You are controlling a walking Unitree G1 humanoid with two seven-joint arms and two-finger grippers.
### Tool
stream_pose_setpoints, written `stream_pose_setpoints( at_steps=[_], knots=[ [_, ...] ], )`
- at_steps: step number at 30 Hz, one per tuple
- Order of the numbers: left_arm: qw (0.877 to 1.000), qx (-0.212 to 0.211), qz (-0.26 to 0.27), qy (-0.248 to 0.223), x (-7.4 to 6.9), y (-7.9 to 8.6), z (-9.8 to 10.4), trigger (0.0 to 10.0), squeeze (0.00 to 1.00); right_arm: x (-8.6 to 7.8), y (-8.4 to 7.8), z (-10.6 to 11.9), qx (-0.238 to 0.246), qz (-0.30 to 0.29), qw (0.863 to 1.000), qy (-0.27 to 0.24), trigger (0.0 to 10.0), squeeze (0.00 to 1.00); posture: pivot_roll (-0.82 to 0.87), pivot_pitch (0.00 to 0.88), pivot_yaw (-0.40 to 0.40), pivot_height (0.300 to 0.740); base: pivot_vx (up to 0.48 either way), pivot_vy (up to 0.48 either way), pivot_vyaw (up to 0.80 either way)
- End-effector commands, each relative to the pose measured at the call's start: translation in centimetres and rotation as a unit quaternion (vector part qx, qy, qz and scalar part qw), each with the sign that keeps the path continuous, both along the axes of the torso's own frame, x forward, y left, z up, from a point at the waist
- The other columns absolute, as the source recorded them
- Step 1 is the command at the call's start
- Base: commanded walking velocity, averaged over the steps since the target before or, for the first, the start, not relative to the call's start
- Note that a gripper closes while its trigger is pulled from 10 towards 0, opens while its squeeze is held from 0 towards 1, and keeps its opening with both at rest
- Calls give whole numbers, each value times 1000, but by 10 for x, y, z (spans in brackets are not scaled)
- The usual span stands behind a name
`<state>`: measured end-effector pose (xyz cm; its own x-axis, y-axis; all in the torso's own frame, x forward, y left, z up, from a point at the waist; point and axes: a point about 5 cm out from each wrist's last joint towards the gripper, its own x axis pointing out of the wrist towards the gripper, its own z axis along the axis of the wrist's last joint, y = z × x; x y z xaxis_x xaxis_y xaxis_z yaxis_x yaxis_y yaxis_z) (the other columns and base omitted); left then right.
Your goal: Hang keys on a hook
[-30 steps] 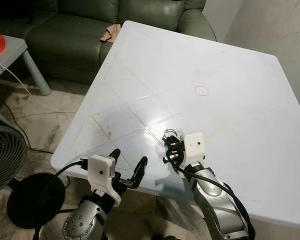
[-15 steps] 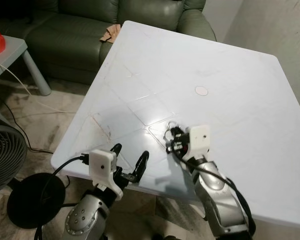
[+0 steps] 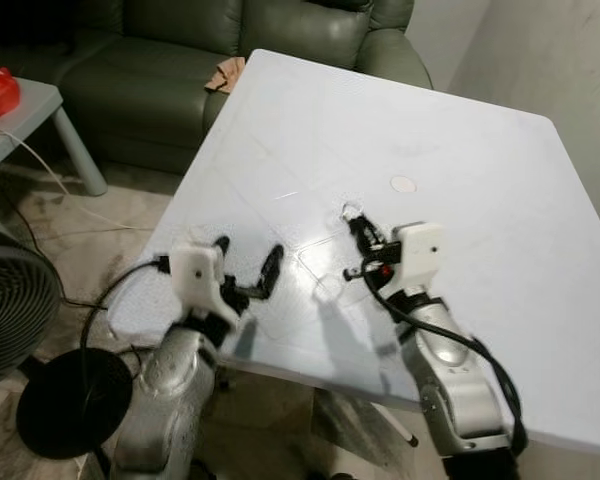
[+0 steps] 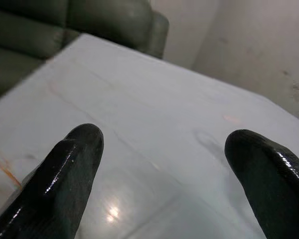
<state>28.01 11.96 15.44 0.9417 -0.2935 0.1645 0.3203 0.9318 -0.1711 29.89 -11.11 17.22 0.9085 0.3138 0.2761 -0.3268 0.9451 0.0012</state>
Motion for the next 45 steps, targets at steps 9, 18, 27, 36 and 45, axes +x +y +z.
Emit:
stream_pose_setpoints(
  at_steps=[9,18,27,36,45],
  knots=[
    [1000,4,6,-18,30,5,12,10000,0,-5,-39,12,25,-50,998,-29,10000,0,14,8,-84,740,0,0,0],
    [1000,-3,23,1,37,15,-2,10000,0,-17,-70,-15,2,-125,992,21,10000,0,-3,0,-65,740,0,0,0],
    [998,-8,52,21,47,27,-12,10000,0,-9,-82,-26,5,-162,985,61,10000,0,0,0,-62,740,0,0,-417],
    [998,-14,67,12,66,28,-4,10000,0,3,-84,-20,-4,-176,983,51,10000,0,4,0,-56,740,0,0,-781],
    [997,-20,73,13,76,27,-4,10000,0,9,-84,-15,2,-184,982,42,10000,0,-17,0,-43,740,0,232,-781]
  ],
)
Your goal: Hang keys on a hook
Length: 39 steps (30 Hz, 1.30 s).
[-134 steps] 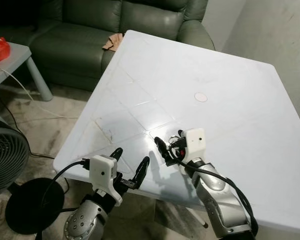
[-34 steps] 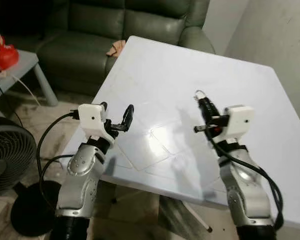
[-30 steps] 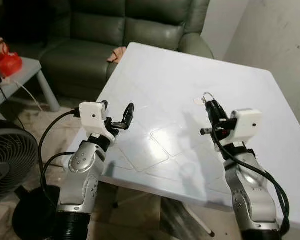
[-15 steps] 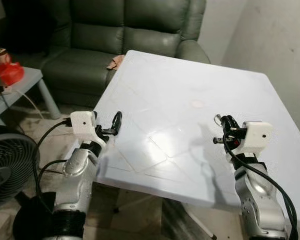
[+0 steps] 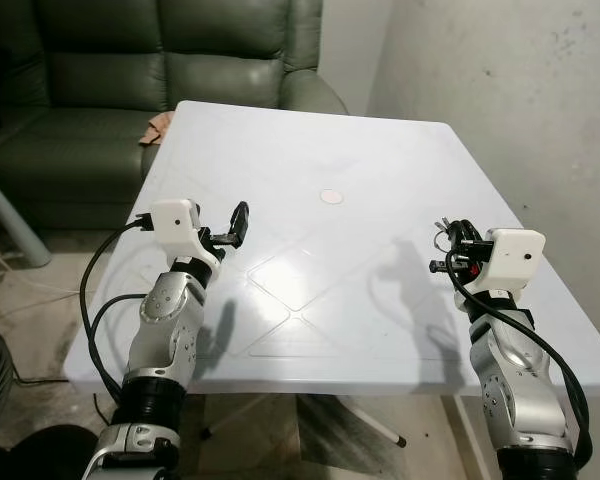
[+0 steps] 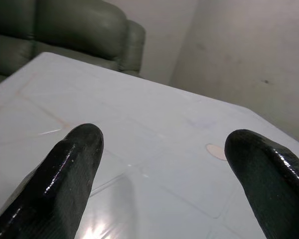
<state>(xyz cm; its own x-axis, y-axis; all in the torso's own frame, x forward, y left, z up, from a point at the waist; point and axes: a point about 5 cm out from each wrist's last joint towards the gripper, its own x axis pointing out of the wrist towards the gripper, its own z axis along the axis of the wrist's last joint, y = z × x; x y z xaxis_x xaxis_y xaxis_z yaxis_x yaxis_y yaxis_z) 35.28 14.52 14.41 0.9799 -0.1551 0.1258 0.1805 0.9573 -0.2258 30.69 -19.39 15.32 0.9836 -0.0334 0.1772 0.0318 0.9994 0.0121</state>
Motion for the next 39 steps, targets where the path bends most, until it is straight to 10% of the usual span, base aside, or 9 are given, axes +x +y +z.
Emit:
stream_pose_setpoints(
  at_steps=[1,39],
  knots=[
    [1000,4,6,-16,4,0,8,10000,0,2,-1,5,1,-3,1000,-11,10000,0,-20,0,-42,740,0,0,-781],
    [1000,-6,-11,-14,4,-7,0,10000,0,-10,-5,-5,-11,-22,1000,11,10000,0,-49,0,-42,740,0,-37,-773]
  ],
)
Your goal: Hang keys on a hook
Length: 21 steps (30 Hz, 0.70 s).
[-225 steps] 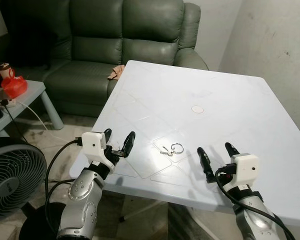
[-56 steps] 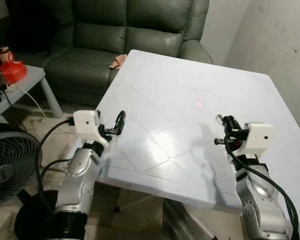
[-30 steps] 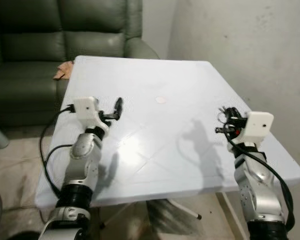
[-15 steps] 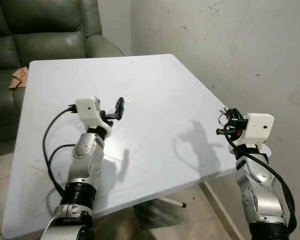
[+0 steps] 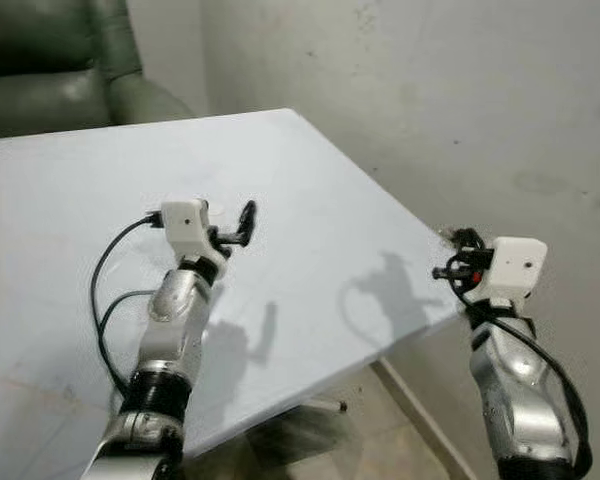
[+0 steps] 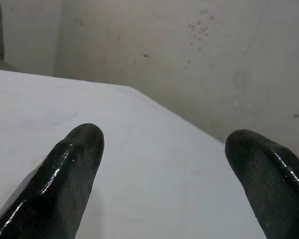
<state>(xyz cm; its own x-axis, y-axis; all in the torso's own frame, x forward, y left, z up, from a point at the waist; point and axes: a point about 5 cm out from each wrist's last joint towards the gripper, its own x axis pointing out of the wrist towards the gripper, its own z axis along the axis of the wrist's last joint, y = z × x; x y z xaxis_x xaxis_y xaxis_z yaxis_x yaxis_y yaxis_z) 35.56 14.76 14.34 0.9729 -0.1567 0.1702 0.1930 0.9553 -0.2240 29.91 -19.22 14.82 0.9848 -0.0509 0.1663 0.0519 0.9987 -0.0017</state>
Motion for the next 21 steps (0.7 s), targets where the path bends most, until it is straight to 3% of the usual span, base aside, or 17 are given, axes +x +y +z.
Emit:
stream_pose_setpoints(
  at_steps=[1,21],
  knots=[
    [1000,-3,-9,8,1,-9,0,10000,0,-2,-6,0,-4,-12,1000,5,10000,0,-49,0,-42,740,0,0,-769],
    [1000,7,-14,24,0,-16,-3,10000,0,-9,-9,-5,-16,-11,1000,21,10000,0,-53,0,-46,740,0,0,-761]
  ],
)
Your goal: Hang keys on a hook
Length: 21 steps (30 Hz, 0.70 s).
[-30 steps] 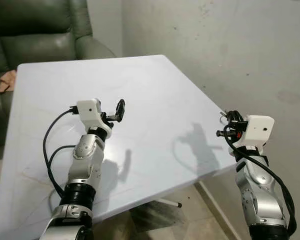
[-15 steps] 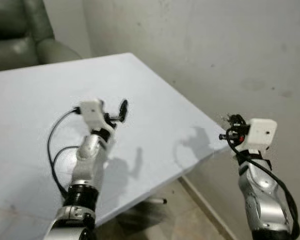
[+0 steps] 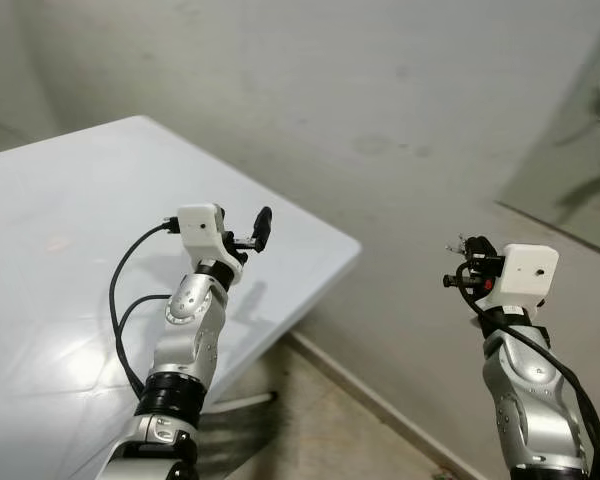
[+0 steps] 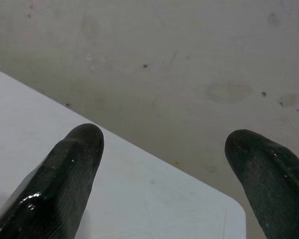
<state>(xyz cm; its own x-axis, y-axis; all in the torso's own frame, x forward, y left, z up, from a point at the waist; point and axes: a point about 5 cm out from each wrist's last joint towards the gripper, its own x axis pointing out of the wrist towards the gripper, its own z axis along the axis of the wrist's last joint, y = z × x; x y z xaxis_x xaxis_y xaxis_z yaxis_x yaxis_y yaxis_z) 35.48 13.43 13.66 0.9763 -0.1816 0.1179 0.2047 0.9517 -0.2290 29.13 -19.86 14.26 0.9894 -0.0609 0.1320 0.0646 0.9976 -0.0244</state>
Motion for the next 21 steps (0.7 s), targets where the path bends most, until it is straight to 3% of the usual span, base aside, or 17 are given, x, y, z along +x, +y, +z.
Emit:
stream_pose_setpoints(
  at_steps=[1,13,21],
  knots=[
    [1000,4,0,-5,1,-3,4,10000,0,-2,-3,0,-6,-5,1000,3,10000,0,-53,0,-46,740,0,0,-756],
    [999,16,-26,14,-2,-12,-1,10000,0,-1,-1,0,-6,-1,1000,8,10000,0,-47,0,-51,740,0,0,-747],
    [999,9,-40,-11,-6,-16,4,10000,0,0,-1,1,-8,2,1000,9,10000,0,-40,0,-56,740,0,0,-744]
  ],
)
